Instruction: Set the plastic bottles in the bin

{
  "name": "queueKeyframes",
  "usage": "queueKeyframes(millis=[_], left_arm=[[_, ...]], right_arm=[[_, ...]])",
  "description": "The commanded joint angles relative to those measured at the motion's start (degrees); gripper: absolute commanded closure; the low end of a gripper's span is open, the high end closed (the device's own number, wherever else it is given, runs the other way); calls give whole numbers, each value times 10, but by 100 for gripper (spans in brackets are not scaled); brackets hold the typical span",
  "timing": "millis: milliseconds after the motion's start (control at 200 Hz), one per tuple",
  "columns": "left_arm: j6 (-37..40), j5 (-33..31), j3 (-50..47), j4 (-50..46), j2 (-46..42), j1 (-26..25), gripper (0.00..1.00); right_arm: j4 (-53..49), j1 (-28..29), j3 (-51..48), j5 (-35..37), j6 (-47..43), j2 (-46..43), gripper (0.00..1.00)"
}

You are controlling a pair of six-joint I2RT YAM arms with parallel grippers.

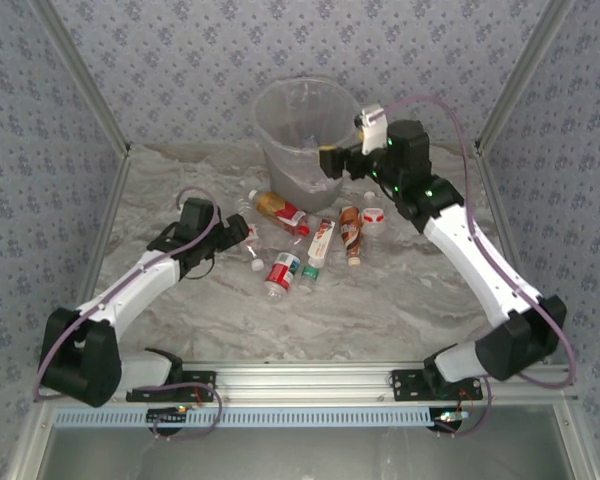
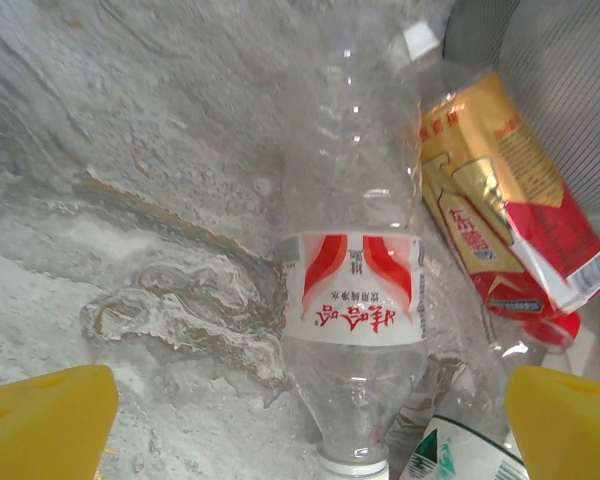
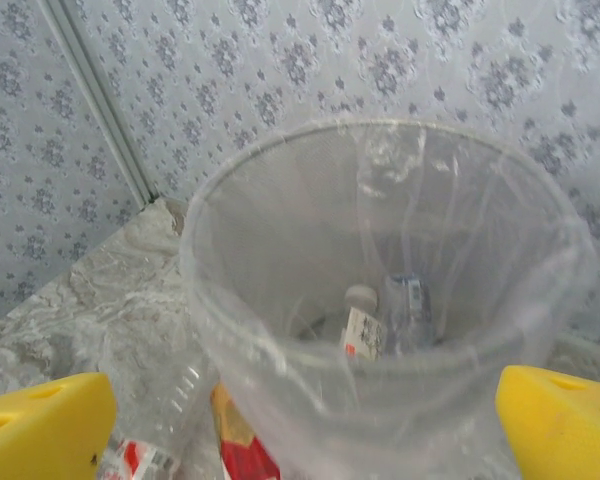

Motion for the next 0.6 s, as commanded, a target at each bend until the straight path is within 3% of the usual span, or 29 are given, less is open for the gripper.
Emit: queueKeyframes(millis=[0,195,420,595], left_arm=[[16,34,31,2,27,2,1],[24,37,49,6,69,1,0],[62,77,97,-13,143,-1,1],[87,2,143,-52,189,-23,1]], right_arm=[[13,5,-75,55,32,-59,0],[62,-2,-241,121,80,-168,0],[12,-9,-279,136,101,-228,0],[2,-9,-301,163,111,-270,0]])
